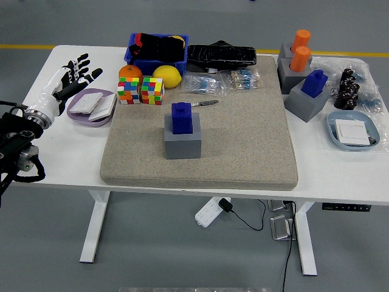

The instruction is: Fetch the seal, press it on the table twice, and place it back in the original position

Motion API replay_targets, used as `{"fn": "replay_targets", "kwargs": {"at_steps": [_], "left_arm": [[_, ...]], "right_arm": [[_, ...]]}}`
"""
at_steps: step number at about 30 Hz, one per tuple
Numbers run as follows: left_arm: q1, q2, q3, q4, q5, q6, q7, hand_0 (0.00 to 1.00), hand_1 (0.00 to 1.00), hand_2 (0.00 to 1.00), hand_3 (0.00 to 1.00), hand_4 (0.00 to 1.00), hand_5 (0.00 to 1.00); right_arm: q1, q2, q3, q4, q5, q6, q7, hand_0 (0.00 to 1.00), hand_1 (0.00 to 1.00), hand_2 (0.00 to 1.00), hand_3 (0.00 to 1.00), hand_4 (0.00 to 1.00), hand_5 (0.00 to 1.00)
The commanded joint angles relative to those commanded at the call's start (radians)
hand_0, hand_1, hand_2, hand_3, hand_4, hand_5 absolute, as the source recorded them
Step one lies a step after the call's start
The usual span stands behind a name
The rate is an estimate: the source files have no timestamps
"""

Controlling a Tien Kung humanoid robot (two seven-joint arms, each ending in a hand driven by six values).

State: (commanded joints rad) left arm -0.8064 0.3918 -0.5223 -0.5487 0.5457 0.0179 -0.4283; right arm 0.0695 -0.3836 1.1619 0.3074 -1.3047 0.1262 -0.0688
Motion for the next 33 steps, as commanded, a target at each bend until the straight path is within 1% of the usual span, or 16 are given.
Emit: {"fn": "replay_targets", "kwargs": {"at_steps": [7,15,24,33], "left_arm": [[0.013,0.019,-0.037,0.008,0.007,0.003,0.001,0.998,0.976,0.969,0.973,0.998,0.604],[0.016,0.024,-0.056,0.007,0.012,0.003,0.005,0.998,0.967,0.965,0.968,0.998,0.598],[0.027,0.037,-0.079,0.007,0.013,0.005,0.005,0.997,0.964,0.963,0.966,0.998,0.591],[0.033,0.042,-0.103,0.007,0.016,0.006,0.004,0.994,0.960,0.962,0.965,0.998,0.593]], "right_arm": [[-0.003,-0.001,0.004,-0.003,-0.003,-0.003,-0.003,0.779,0.676,0.678,0.690,0.839,0.567],[-0.003,0.000,0.005,-0.002,-0.006,-0.003,-0.005,0.779,0.676,0.678,0.690,0.839,0.567],[0.002,-0.004,0.002,-0.001,-0.006,-0.007,-0.006,0.778,0.675,0.677,0.691,0.839,0.568],[0.001,-0.006,-0.005,-0.003,-0.006,-0.009,-0.009,0.777,0.674,0.677,0.688,0.837,0.569]]}}
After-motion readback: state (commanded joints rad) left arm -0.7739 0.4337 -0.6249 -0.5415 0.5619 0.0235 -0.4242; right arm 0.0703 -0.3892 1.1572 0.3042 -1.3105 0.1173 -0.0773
